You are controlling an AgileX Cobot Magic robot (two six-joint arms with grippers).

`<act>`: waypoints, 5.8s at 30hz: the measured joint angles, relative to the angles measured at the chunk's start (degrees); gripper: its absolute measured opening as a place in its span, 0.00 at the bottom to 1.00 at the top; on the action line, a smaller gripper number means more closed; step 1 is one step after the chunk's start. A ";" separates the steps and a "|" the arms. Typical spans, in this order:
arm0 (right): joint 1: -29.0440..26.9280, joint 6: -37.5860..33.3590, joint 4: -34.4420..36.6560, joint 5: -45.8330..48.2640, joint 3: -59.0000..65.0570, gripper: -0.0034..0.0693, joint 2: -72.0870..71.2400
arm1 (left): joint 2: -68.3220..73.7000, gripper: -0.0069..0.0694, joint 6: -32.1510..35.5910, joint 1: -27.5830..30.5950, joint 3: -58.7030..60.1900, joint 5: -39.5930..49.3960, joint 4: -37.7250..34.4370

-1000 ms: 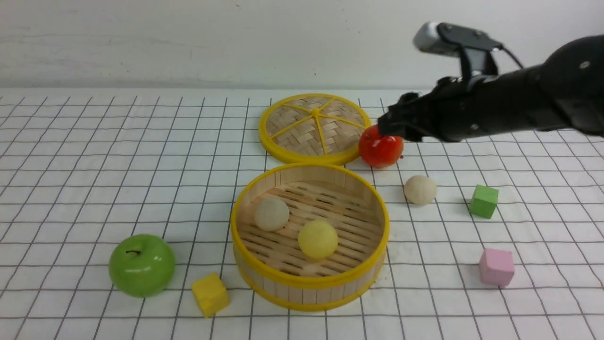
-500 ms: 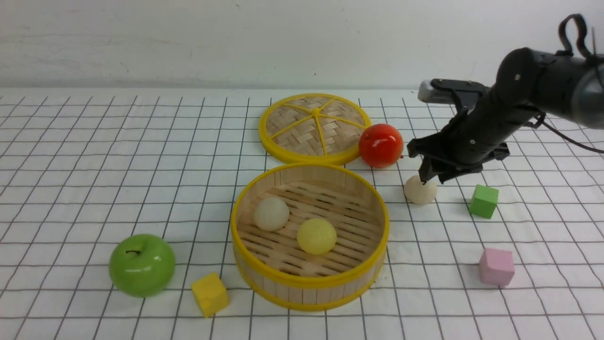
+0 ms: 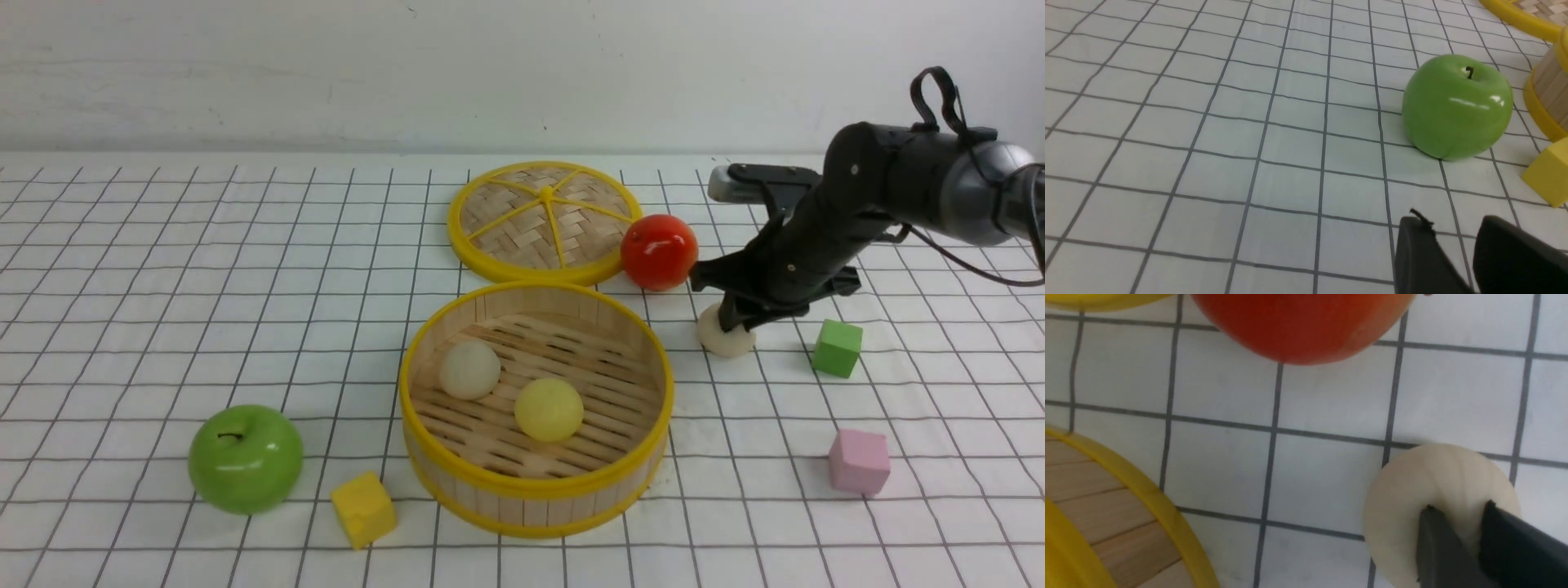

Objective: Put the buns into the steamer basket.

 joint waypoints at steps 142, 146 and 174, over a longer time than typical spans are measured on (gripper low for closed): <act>-14.91 3.57 -13.63 -20.45 99.63 0.08 -125.25 | 0.00 0.40 0.00 0.00 0.00 -0.03 0.00; -14.91 3.57 -13.63 -20.45 99.63 0.08 -125.25 | 0.00 0.40 0.00 0.00 0.00 -0.03 0.00; -14.91 3.57 -13.63 -20.45 99.63 0.13 -125.25 | 0.00 0.40 0.00 -4.57 0.00 -0.03 0.00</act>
